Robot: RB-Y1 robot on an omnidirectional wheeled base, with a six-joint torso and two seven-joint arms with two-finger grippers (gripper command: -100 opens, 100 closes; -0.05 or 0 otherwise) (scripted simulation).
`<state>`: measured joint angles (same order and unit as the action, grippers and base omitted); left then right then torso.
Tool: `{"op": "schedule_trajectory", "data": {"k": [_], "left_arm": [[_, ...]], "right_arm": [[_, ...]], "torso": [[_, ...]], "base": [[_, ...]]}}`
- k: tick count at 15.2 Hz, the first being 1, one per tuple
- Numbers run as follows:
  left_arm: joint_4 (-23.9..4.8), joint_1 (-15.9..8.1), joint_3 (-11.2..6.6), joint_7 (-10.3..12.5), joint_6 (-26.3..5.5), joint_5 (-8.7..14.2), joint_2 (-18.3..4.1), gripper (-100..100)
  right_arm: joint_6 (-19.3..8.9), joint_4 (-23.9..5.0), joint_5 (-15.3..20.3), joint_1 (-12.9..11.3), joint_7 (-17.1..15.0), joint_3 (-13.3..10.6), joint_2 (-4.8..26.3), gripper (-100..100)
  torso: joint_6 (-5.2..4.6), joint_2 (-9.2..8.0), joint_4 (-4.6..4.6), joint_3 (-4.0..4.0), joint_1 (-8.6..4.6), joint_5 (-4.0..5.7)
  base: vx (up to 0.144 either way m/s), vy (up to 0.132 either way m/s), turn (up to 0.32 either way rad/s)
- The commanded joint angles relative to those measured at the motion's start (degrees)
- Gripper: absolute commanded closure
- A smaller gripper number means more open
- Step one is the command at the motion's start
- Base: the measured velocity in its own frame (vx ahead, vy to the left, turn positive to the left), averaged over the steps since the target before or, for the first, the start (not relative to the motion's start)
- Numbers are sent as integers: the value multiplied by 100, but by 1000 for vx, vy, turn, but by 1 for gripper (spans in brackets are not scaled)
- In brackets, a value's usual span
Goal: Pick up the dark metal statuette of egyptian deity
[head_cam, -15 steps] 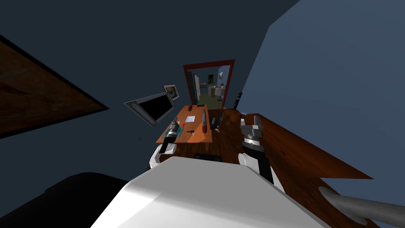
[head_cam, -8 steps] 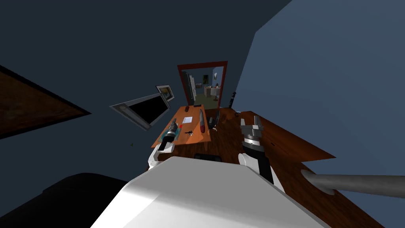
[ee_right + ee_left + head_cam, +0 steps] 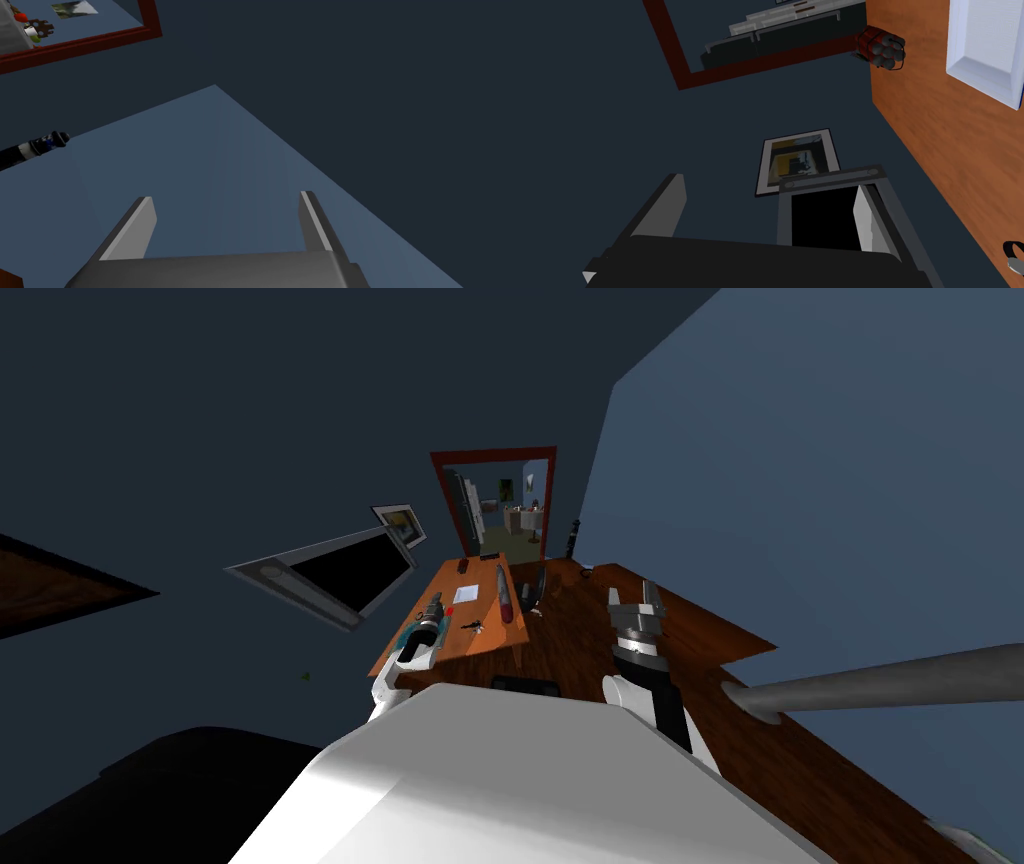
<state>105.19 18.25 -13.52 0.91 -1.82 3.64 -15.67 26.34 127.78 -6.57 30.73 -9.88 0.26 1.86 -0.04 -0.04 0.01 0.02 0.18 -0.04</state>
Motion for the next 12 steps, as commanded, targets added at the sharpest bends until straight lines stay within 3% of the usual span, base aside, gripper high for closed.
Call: {"op": "schedule_trajectory", "data": {"k": [1,3,4,6,9,11,12], "left_arm": [[-286,-160,-222,27,-286,94,-127,-100],[-384,-160,-222,27,-474,94,-127,-100],[-603,-264,-378,31,-624,147,-179,-100],[-620,-264,-378,31,-808,147,-179,-100],[-993,-474,-694,39,-1275,253,-272,-100],[-1096,-474,-694,39,-1482,253,-272,-100],[-1295,-580,-852,43,-1650,305,-313,-100]], "right_arm": [[0,0,0,0,0,0,0,0],[0,0,0,0,0,0,0,0],[0,0,0,1,0,1,0,0],[0,0,0,0,0,0,0,0],[0,0,0,0,0,0,0,0],[0,0,0,0,0,0,0,0],[0,0,0,1,0,1,0,0]], "torso": [[0,0,0,0,0,0],[1,-5,1,3,8,-1],[5,-2,1,2,8,-2],[0,-1,1,1,6,-1],[1,0,0,0,5,-1],[-1,-1,1,1,7,-1],[5,0,0,0,6,-2]], "base": [[-50,44,-406],[-36,46,-191],[-33,39,-197],[-28,33,-197],[-36,35,-279],[-36,37,-228],[-33,27,-232]]}}
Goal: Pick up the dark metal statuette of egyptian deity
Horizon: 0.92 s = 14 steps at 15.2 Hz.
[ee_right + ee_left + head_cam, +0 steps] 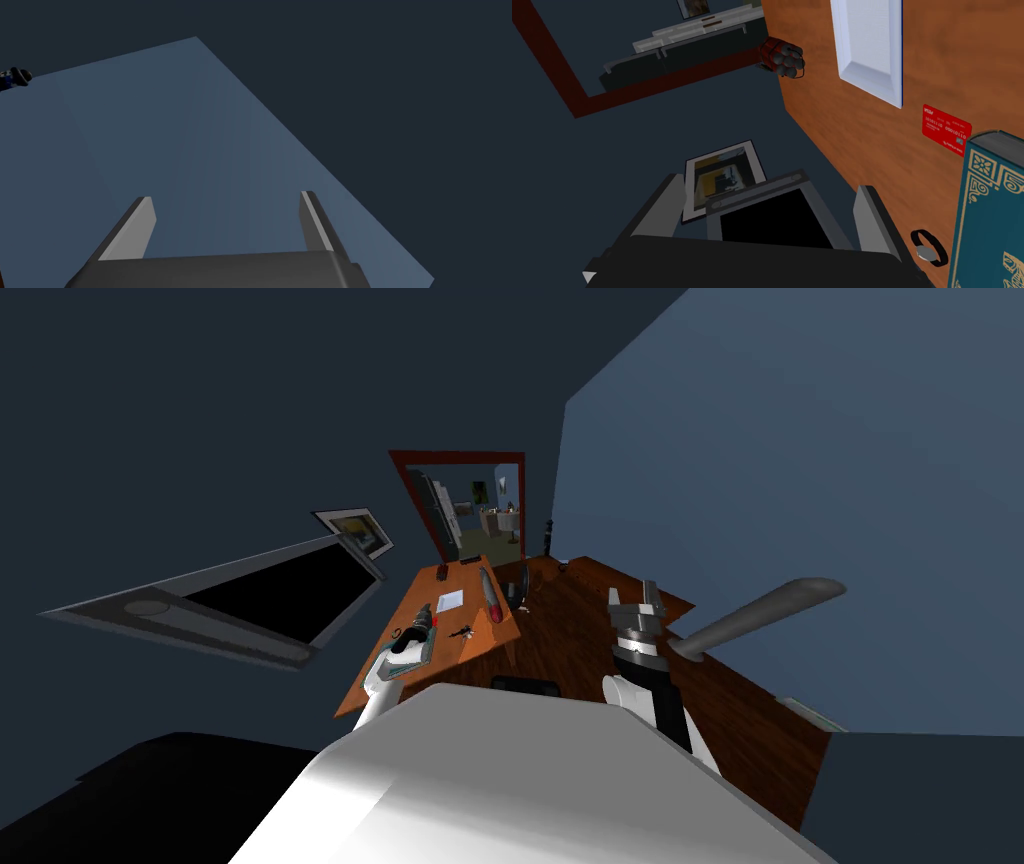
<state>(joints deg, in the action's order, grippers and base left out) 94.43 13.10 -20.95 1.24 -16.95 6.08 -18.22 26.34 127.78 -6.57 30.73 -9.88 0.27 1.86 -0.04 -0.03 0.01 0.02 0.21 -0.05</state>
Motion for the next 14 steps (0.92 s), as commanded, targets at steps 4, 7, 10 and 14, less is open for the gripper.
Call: {"op": "schedule_trajectory", "data": {"k": [4,7,10,14], "left_arm": [[-497,-170,-267,13,-642,113,-96,-100],[-733,-274,-423,18,-939,165,-130,-100],[-967,-377,-577,22,-1277,216,-161,-100],[-1197,-478,-729,27,-1629,265,-188,-100]], "right_arm": [[0,0,0,0,0,0,0,0],[0,0,0,0,0,0,0,0],[0,0,0,0,0,0,0,0],[0,0,0,1,0,0,0,0]], "torso": [[0,1,-1,-1,-2,0],[1,3,-1,-2,1,0],[0,5,-1,-3,1,0],[2,5,-1,-3,2,0]], "base": [[-33,28,-241],[-27,28,-199],[-26,31,-225],[-26,27,-165]]}}
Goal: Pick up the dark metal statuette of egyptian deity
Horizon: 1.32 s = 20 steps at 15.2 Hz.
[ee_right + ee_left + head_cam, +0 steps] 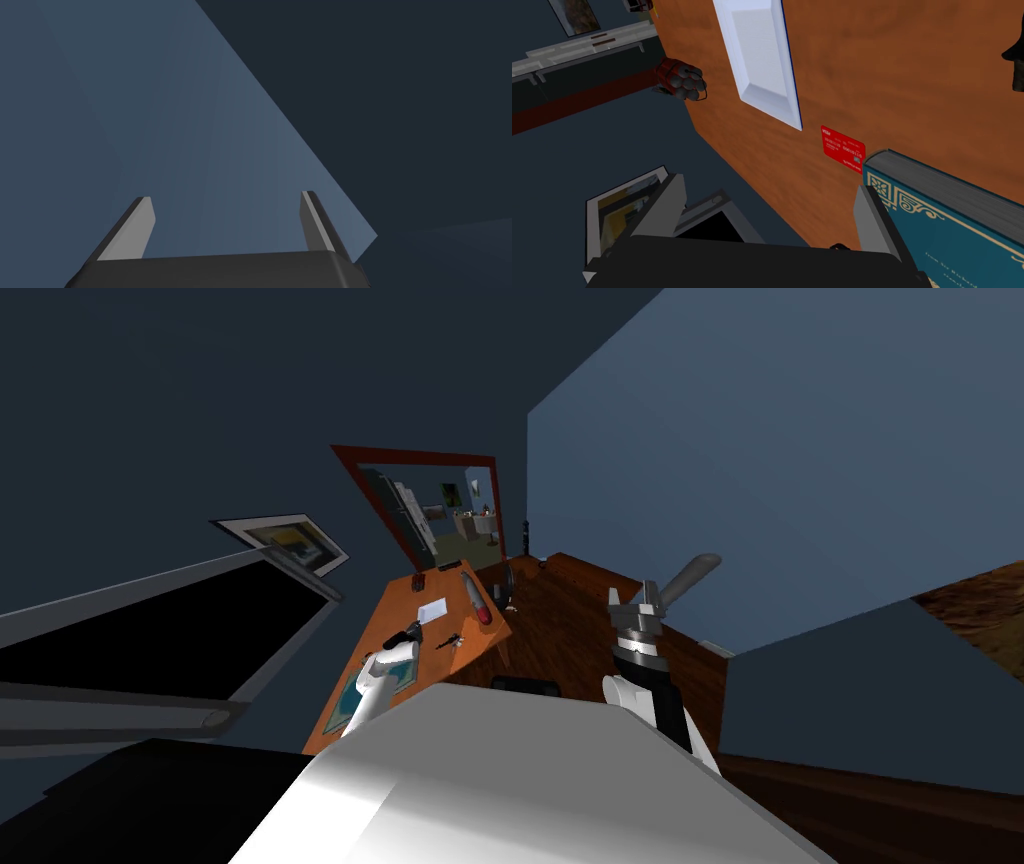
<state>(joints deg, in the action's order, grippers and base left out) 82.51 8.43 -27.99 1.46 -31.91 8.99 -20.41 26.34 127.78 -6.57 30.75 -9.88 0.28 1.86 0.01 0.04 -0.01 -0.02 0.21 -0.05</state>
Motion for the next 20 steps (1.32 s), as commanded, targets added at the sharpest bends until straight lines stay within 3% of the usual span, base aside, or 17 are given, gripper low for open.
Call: {"op": "schedule_trajectory", "data": {"k": [1,3,4,6,7,9,12,14,17,19,20], "left_arm": [[-231,-109,-174,10,-286,22,7,-100],[-231,-109,-174,10,-449,22,7,-100],[-451,-205,-319,15,-599,69,-14,-100],[-451,-205,-319,15,-759,69,-14,-100],[-664,-299,-460,19,-928,114,-32,-100],[-664,-299,-460,19,-1058,114,-32,-100],[-1067,-474,-726,28,-1492,198,-60,-100],[-1067,-474,-726,28,-1623,198,-60,-100],[-1431,-632,-966,37,-2044,272,-79,-100],[-1431,-632,-966,37,-2133,272,-79,-100],[-1596,-704,-1075,41,-2323,306,-86,-100]], "right_arm": [[0,0,0,0,0,0,0,0],[0,0,0,-1,0,0,0,0],[0,0,0,0,0,0,0,0],[0,0,0,-1,0,0,0,0],[0,0,0,0,0,0,0,0],[0,0,0,0,0,0,0,0],[0,0,0,-1,0,0,0,0],[0,0,0,0,0,0,0,0],[0,0,0,0,0,0,0,0],[0,0,0,0,0,0,0,0],[0,0,0,1,0,1,0,0]], "torso": [[0,0,0,0,0,0],[-3,-1,0,0,0,0],[1,0,0,0,-1,0],[-4,1,0,-1,1,0],[1,2,-1,-1,0,0],[-2,1,0,-1,1,0],[-3,2,0,-1,3,0],[-2,1,0,-1,6,-1],[-2,4,-1,-2,1,0],[-1,4,-1,-3,5,-1],[2,5,-1,-3,4,-1]], "base": [[-26,25,-265],[-28,25,-171],[-21,23,-224],[-22,28,-192],[-25,26,-229],[-23,27,-161],[-26,33,-255],[-23,33,-159],[-22,26,-228],[-20,33,-129],[-17,27,-150]]}}
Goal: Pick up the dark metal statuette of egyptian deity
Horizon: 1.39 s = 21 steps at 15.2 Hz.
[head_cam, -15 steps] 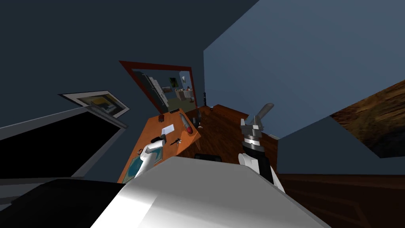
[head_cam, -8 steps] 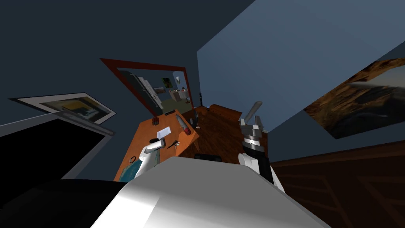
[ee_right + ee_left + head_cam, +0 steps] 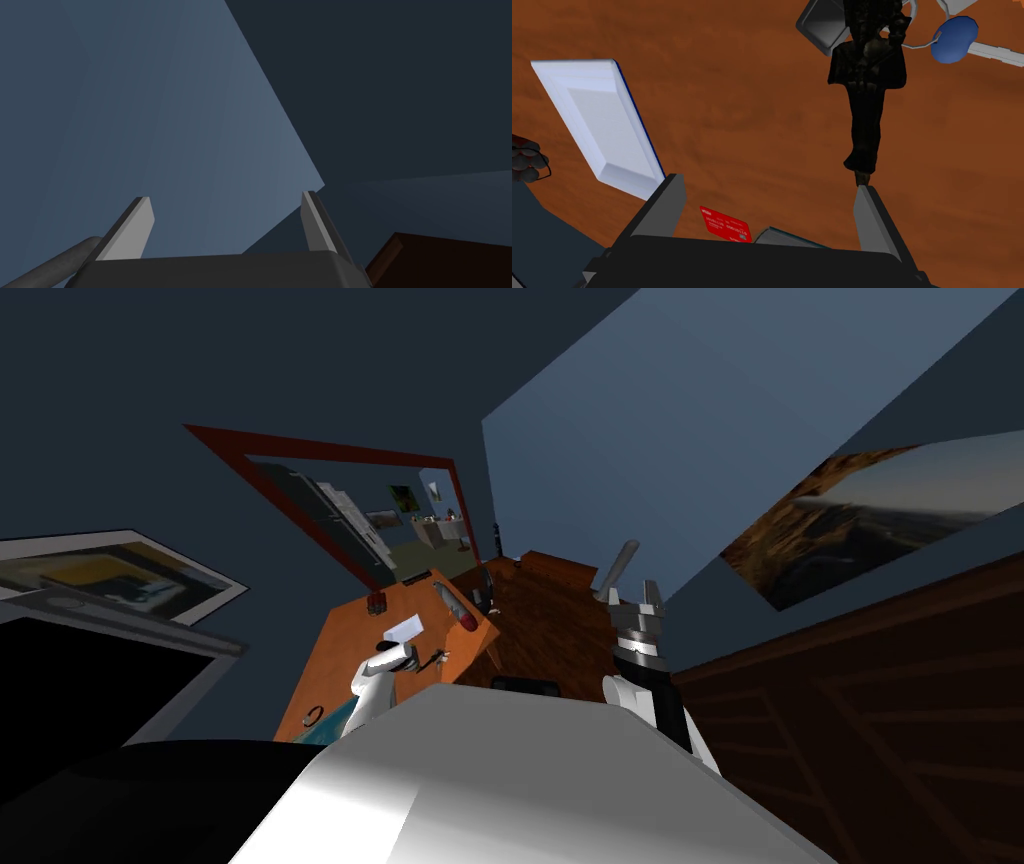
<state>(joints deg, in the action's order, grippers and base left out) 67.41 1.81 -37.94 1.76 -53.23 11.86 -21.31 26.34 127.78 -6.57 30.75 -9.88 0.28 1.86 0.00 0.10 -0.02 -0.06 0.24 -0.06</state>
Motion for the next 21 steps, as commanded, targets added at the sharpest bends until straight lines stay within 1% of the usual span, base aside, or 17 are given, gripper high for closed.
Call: {"op": "schedule_trajectory", "data": {"k": [1,2,3,4,5,6,7,10,12,13,14,18,19,20,21], "left_arm": [[-86,-42,-80,11,-232,19,4,-100],[-239,-108,-181,15,-381,50,-1,-100],[-239,-108,-181,15,-445,50,-1,-100],[-378,-168,-273,18,-602,77,-5,-100],[-378,-168,-273,18,-639,77,-5,-100],[-502,-222,-355,22,-812,101,-7,-100],[-502,-222,-355,22,-812,101,-7,-100],[-779,-342,-538,29,-1198,154,-8,-100],[-874,-382,-601,32,-1330,172,-8,-100],[-803,-345,-570,13,-1254,179,-23,-100],[-966,-363,-506,40,-1079,166,25,-100],[-1163,-375,-398,82,-793,143,101,-100],[-1117,-371,-438,57,-889,157,71,-100],[-1141,-375,-430,60,-852,156,73,100],[-1140,-375,-431,60,-849,156,72,100]], "right_arm": [[0,0,0,0,0,0,0,0],[0,0,0,0,0,0,0,0],[0,0,0,0,0,0,0,0],[0,0,0,0,0,0,0,0],[0,0,0,0,0,0,0,0],[0,0,0,0,0,0,0,0],[0,0,0,0,0,0,0,0],[0,0,0,0,0,0,0,0],[0,0,0,0,0,0,0,0],[0,0,0,1,0,0,0,0],[0,0,0,1,0,1,0,0],[0,0,0,2,0,1,0,0],[0,0,0,2,0,1,0,0],[0,0,0,2,0,1,0,0],[0,0,0,1,0,1,0,0]], "torso": [[0,0,0,0,0,0],[0,0,0,0,0,0],[-3,-1,0,1,0,0],[-1,-1,1,1,2,0],[-2,0,0,0,3,-1],[1,1,0,0,3,0],[0,2,0,-1,2,-1],[-2,1,0,-1,2,0],[1,1,0,-1,4,-1],[2,2,0,-1,4,-1],[4,4,-1,-2,0,0],[5,17,-4,-9,6,-1],[4,17,-4,-10,6,-1],[4,16,-4,-9,2,0],[4,14,-3,-8,-3,1]], "base": [[-20,29,-186],[-26,31,-256],[-25,35,-216],[-21,38,-221],[-16,35,-157],[-15,32,-171],[-16,29,-134],[-21,33,-209],[-18,35,-153],[-9,19,-42],[3,25,19],[15,39,23],[9,22,5],[3,8,-2],[0,0,0]]}}
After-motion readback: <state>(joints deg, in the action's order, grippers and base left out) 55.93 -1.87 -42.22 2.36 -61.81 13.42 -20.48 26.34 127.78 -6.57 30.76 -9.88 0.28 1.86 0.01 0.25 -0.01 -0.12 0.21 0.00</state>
